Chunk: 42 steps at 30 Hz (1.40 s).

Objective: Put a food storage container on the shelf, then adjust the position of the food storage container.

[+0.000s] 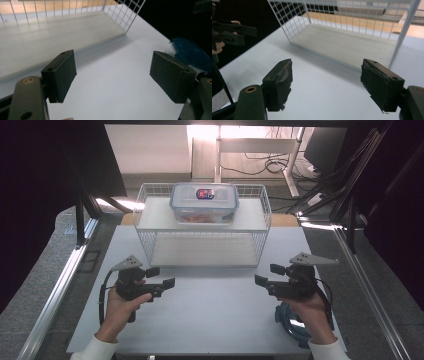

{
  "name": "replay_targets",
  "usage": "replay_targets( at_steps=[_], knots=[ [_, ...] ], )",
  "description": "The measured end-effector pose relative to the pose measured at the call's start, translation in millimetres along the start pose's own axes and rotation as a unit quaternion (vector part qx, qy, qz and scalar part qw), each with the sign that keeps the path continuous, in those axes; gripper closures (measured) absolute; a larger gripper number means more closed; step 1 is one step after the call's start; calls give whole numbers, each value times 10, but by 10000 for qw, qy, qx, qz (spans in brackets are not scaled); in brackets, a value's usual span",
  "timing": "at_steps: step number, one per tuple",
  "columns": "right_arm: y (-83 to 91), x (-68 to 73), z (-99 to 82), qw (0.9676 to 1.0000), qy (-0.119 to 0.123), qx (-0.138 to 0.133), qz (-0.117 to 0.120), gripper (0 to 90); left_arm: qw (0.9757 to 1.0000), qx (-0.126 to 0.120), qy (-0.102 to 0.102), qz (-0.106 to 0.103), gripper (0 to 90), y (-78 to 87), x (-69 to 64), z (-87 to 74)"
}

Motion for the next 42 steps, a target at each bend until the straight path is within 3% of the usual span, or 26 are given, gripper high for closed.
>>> replay_targets(
  at_steps=[7,13,25,29,35,38,42],
  knots=[
    [-67,-64,-213,9998,31,212,-23,272,9992,220,19,337,209,-45,75,-171],
    [-131,-53,-294,9992,60,400,17,278,9991,235,114,342,210,-50,108,-187],
    [-112,-63,-351,9985,49,537,19,323,9987,263,-58,438,228,-19,99,-187],
    [-57,-160,-420,9976,57,638,-249,353,9987,295,-77,419,228,-27,96,-184],
    [148,-385,-547,9968,-199,637,-445,413,9981,422,-171,415,223,-57,80,-196],
    [270,-552,-619,9938,-360,655,-823,434,9979,473,-178,395,217,-70,82,-203],
    [447,-753,-727,9895,-655,642,-1114,503,9977,509,-198,404,216,-83,86,-211]
  ],
)
Point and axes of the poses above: each handheld gripper's, and its own axes: y roughly backward along the jaws, z roughly out of its top, x roughly to its left, the point moved 3 cm from there along -y, roughly forward along the jaws, and after that the axes turned 3 degrees about -z, right-handed, at the moved point
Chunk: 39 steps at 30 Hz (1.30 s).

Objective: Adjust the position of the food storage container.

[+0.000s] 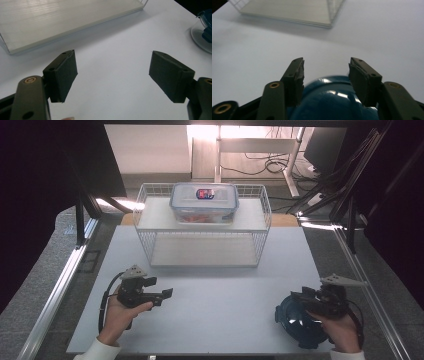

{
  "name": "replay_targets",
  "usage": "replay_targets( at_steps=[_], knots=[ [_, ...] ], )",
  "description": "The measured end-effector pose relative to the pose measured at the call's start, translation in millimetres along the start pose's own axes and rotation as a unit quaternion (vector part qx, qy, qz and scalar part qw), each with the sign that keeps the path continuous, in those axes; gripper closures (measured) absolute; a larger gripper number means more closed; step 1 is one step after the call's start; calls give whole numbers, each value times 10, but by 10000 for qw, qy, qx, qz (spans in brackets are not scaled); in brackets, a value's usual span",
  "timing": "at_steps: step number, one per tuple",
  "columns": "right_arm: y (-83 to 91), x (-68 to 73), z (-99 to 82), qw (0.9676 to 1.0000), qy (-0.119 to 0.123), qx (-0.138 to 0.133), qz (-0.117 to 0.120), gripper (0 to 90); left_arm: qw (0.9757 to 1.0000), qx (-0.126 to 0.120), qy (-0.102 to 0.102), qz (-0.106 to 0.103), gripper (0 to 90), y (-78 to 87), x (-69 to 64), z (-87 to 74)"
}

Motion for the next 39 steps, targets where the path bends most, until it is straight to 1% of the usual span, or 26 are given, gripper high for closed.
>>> replay_targets(
  at_steps=[1,2,5,8,9,11,12,13,15,17,18,21,22,24,27,30,31,32,34,37,39],
  knots=[
    [25,-32,-19,10000,-55,12,-4,528,10000,23,-14,27,216,-7,0,-6],
    [50,-76,-44,10000,-64,17,-62,553,10000,48,-25,40,216,-15,1,-14],
    [127,-201,-123,9993,-75,147,-323,639,10000,87,-25,30,215,-31,-2,-28],
    [206,-333,-205,9970,-126,276,-708,749,10000,79,0,6,215,-26,-1,-25],
    [237,-374,-234,9964,-143,291,-784,786,10000,71,9,-2,215,-24,1,-24],
    [314,-452,-305,9954,-217,301,-885,855,10000,65,20,-16,215,-19,5,-23],
    [340,-477,-334,9952,-249,310,-893,879,10000,65,23,-13,215,-16,6,-22],
    [375,-512,-374,9949,-292,324,-906,885,10000,64,28,-16,215,-14,8,-22],
    [434,-592,-455,9929,-352,380,-1073,887,10000,62,37,-22,215,-14,11,-22],
    [482,-672,-531,9889,-414,479,-1343,887,10000,75,23,-18,215,-20,9,-24],
    [493,-707,-566,9871,-431,545,-1441,887,10000,85,21,-22,215,-24,7,-25],
    [458,-757,-645,9832,-397,816,-1581,887,9999,110,7,-20,215,-38,-3,-28],
    [431,-757,-663,9824,-378,913,-1587,887,9999,109,5,-12,215,-40,-4,-29],
    [373,-733,-697,9821,-310,1106,-1495,887,10000,98,14,0,215,-38,-1,-29],
    [324,-705,-738,9809,-265,1292,-1428,887,10000,89,21,3,215,-37,10,-30],
    [307,-661,-756,9827,-288,1345,-1245,888,9999,115,24,7,215,-48,18,-37],
    [304,-645,-753,9828,-268,1334,-1252,888,9999,125,24,7,213,-52,20,-38],
    [307,-635,-748,9821,-257,1352,-1288,888,9999,122,26,0,213,-54,19,-38],
    [311,-625,-740,9817,-250,1356,-1315,889,9999,111,30,-23,213,-52,13,-34],
    [313,-613,-737,9812,-258,1397,-1308,889,9999,110,46,-19,214,-53,18,-34],
    [308,-588,-736,9805,-196,1418,-1343,889,9999,125,49,-7,213,-63,25,-38]
  ],
)
Point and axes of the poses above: each handheld gripper's, and its own axes: y roughly backward along the jaws, z roughly out of its top, x roughly to its left, the point moved 3 cm from there along -y, roughly forward along the jaws, and after that the axes turned 3 degrees about -z, right-handed, at the moved point
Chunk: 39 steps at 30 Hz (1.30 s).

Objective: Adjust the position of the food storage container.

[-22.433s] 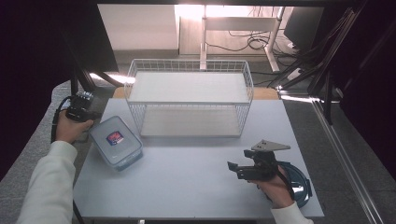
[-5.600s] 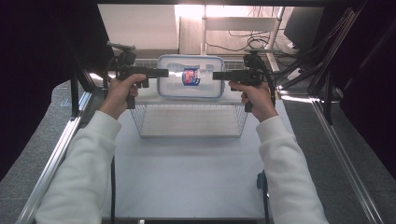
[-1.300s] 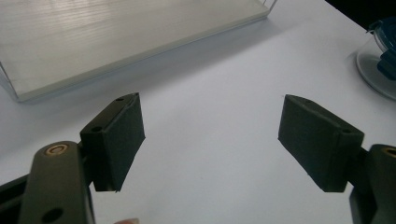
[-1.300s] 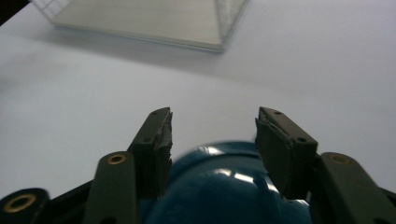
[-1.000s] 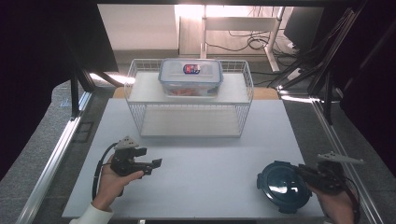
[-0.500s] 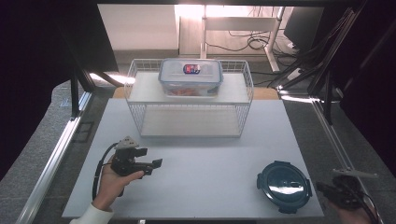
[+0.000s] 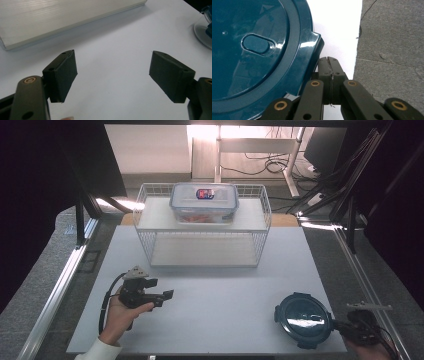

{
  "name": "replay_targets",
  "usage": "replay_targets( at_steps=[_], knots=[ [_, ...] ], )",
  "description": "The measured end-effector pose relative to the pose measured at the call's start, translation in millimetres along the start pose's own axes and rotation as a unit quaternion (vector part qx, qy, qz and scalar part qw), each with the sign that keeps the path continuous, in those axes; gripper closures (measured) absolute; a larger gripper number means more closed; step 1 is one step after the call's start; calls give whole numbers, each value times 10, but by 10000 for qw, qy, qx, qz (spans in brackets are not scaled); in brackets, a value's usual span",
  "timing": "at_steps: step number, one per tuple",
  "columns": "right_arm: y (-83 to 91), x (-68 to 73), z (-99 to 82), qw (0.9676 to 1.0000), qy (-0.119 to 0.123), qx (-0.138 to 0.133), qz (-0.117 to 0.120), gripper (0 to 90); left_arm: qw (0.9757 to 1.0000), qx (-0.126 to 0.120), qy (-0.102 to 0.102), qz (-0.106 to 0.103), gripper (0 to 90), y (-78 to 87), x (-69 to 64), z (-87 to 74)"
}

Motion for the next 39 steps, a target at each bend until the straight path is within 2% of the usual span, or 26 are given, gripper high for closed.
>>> replay_targets(
  at_steps=[4,9,15,20,26,29,33,39],
  knots=[
    [-3,101,15,9999,115,54,-70,889,10000,60,-6,3,213,-28,1,-8],
    [-42,277,62,9992,300,80,244,889,9999,105,-18,27,210,-43,2,-14],
    [-86,495,132,9979,543,61,352,889,9999,118,-10,23,209,-50,8,-15],
    [-116,628,154,9962,654,81,567,890,9999,123,-18,28,210,-58,3,-17],
    [-148,763,182,9944,782,75,714,889,9999,159,-18,9,210,-79,1,-21],
    [-162,833,203,9940,834,84,703,889,9998,183,-19,1,210,-96,-6,-24],
    [-199,936,225,9922,924,139,826,890,9998,195,-26,-2,210,-105,-8,-27],
    [-244,1069,259,9907,1028,167,878,890,9998,186,-17,5,210,-97,-2,-26]
  ],
)
Point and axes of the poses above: each handheld gripper's, and its own axes: y roughly backward along the jaws, z roughly out of its top, x roughly to its left, the point moved 3 cm from there along -y, roughly forward along the jaws, and after that the axes turned 3 degrees about -z, right-handed, at the moved point
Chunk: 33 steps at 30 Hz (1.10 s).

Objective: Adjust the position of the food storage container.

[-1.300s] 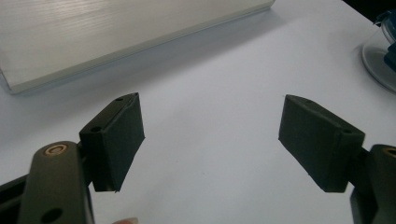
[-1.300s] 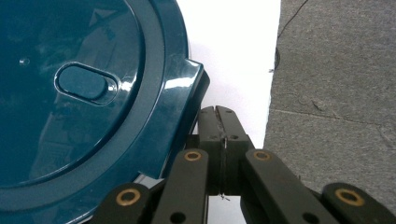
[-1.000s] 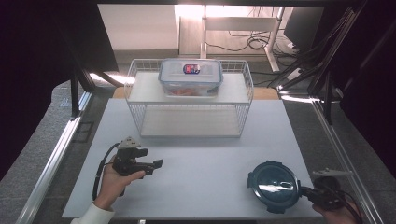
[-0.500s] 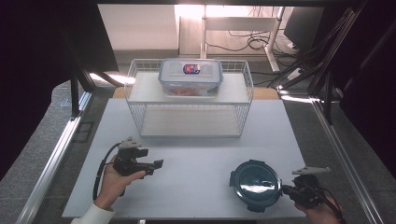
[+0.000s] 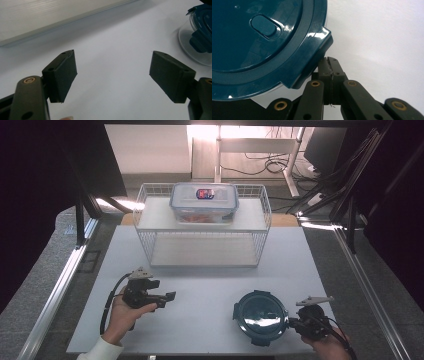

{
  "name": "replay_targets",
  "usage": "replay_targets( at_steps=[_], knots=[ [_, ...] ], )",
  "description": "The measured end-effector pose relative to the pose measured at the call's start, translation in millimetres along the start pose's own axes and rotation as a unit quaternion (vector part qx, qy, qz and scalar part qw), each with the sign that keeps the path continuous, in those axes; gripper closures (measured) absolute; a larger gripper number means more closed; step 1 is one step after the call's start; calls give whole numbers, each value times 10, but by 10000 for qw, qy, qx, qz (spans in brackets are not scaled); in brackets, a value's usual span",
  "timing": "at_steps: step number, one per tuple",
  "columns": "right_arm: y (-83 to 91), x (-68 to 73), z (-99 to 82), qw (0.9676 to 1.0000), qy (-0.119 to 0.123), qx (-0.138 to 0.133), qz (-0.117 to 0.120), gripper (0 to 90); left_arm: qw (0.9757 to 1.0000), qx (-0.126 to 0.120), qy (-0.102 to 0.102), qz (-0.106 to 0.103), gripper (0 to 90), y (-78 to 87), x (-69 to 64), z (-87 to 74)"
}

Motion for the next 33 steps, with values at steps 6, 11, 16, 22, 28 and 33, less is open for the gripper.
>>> replay_targets(
  at_steps=[6,11,16,22,28,33],
  knots=[
    [-33,87,60,9999,116,-13,43,889,10000,13,-9,3,210,-7,-1,-1],
    [-84,190,149,9996,278,5,98,890,10000,13,2,3,210,-5,1,-2],
    [-156,316,249,9990,418,62,156,890,10000,19,3,5,210,-10,6,-3],
    [-223,470,395,9979,612,103,182,889,10000,18,23,3,210,-8,5,-6],
    [-306,581,503,9970,716,165,233,890,10000,13,45,13,209,-6,27,-11],
    [-357,638,564,9967,753,215,233,890,10000,30,65,30,210,-16,47,-16]
  ],
)
Point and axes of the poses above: each handheld gripper's, and its own axes: y roughly backward along the jaws, z roughly out of its top, x roughly to its left, the point moved 3 cm from there along -y, roughly forward along the jaws, and after that the axes turned 3 degrees about -z, right-handed, at the moved point
